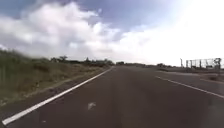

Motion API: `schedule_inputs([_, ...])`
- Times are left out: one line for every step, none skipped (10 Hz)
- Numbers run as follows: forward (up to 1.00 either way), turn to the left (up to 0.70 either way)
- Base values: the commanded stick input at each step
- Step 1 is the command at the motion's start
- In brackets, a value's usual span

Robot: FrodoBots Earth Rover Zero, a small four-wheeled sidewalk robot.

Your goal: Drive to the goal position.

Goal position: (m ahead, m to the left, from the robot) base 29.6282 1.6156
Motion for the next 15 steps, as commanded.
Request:
schedule_inputs([1.00,0.00])
schedule_inputs([1.00,0.00])
schedule_inputs([1.00,0.00])
schedule_inputs([1.00,0.00])
schedule_inputs([1.00,0.00])
schedule_inputs([1.00,0.00])
schedule_inputs([1.00,0.00])
schedule_inputs([1.00,0.00])
schedule_inputs([1.00,0.00])
schedule_inputs([1.00,0.00])
schedule_inputs([1.00,0.00])
schedule_inputs([1.00,0.00])
schedule_inputs([1.00,0.00])
schedule_inputs([1.00,0.00])
schedule_inputs([1.00,0.00])
